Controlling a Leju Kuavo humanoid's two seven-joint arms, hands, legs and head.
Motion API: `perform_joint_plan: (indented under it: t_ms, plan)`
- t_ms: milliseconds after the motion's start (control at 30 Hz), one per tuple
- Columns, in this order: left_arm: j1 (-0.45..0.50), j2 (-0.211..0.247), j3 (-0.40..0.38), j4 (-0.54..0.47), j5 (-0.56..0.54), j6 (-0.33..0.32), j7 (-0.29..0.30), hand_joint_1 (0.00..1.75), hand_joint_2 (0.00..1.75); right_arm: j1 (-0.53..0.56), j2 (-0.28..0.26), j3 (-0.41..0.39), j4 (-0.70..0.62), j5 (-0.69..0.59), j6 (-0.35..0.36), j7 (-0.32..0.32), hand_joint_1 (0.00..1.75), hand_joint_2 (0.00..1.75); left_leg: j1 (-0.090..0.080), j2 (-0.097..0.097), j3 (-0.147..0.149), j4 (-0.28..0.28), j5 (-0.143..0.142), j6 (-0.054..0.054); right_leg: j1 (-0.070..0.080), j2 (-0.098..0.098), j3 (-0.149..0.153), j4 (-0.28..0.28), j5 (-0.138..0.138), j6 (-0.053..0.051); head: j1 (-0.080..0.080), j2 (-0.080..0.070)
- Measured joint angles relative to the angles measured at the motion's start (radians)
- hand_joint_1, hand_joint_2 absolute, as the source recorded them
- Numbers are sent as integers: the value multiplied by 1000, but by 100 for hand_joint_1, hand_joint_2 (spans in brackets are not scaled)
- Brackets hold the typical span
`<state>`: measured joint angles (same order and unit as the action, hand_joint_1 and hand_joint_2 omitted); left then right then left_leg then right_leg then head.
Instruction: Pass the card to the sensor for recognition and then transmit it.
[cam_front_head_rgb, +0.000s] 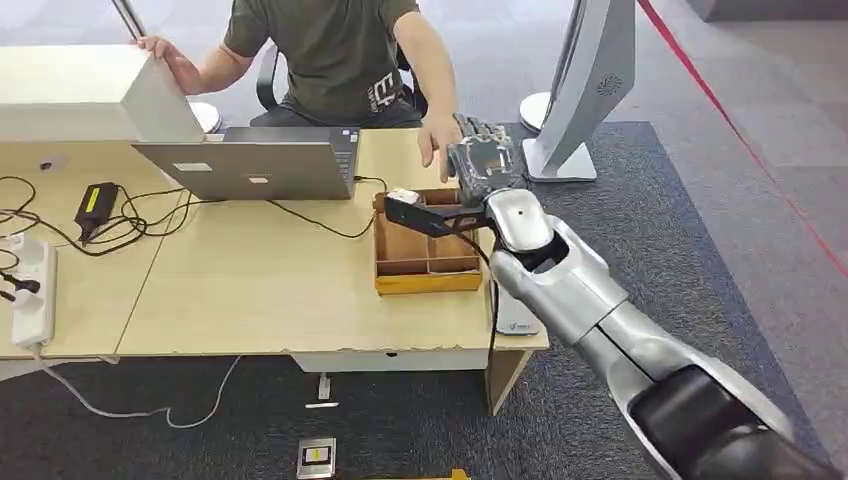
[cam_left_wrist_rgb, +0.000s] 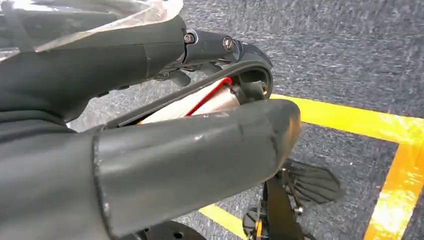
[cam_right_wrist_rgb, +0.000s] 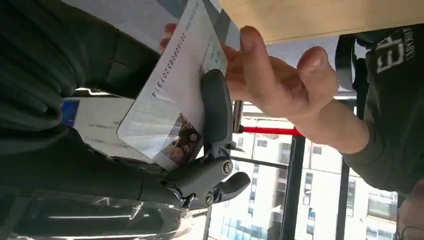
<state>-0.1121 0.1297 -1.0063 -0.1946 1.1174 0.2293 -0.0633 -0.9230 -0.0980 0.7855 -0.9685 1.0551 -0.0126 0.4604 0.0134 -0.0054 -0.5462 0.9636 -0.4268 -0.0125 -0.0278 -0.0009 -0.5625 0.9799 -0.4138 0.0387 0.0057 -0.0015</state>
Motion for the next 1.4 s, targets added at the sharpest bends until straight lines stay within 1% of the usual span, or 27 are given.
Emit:
perform_joint_plan:
  t_ms: [133,267,467,567,700,1000,1033,1067,1100,1167,1267,1400]
  plan:
    - [0,-2,0,0,7,5,13,0,0,-42,66,22,87,-6,-13,11,175,175,0,-1,0,0,0,0,0,0,0,0,0,0,0,0]
    - [1,-4,0,0,20,10,17,0,0,-60,110,36,151,-4,-39,17,175,175,0,0,0,0,0,0,0,0,0,0,0,0,0,0]
    - [3,-10,0,0,35,27,14,0,0,-71,160,60,223,-2,-60,23,175,175,0,0,1,0,0,0,0,0,0,-1,0,0,0,0]
    - [4,-13,0,0,43,42,14,0,0,-70,177,66,237,1,-60,24,175,175,0,0,1,0,0,0,0,0,0,0,0,0,0,0]
    - [5,-15,0,0,47,43,14,0,0,-70,194,77,250,4,-59,27,175,175,0,0,1,0,0,0,0,0,0,0,0,0,0,0]
    - [6,-16,5,0,55,54,20,0,0,-68,207,94,266,7,-57,31,175,175,0,0,0,0,0,0,0,0,0,-1,0,0,0,0]
    - [6,-17,5,0,55,54,22,0,0,-67,209,96,266,7,-57,32,23,175,0,0,0,0,0,0,0,0,0,-1,0,0,0,0]
    - [6,-17,5,0,56,54,25,0,0,-65,210,97,266,7,-57,35,0,175,0,0,0,0,0,0,0,0,0,-1,0,0,0,0]
    - [6,-18,6,0,57,54,27,0,0,-63,212,100,266,8,-56,36,0,0,0,0,1,0,0,0,0,0,0,-1,0,0,0,0]
    - [6,-19,6,0,58,54,28,0,0,-58,215,103,266,15,-56,38,0,0,0,0,1,0,0,0,0,0,0,-1,0,0,0,0]
    - [6,-23,6,0,60,54,28,0,0,-51,217,110,265,63,-59,53,0,0,0,0,1,0,0,0,0,0,0,-1,0,0,0,0]
    - [6,-25,6,0,61,59,31,0,0,-38,216,115,256,95,-43,62,0,0,0,1,1,0,0,0,0,0,0,-1,0,0,0,0]
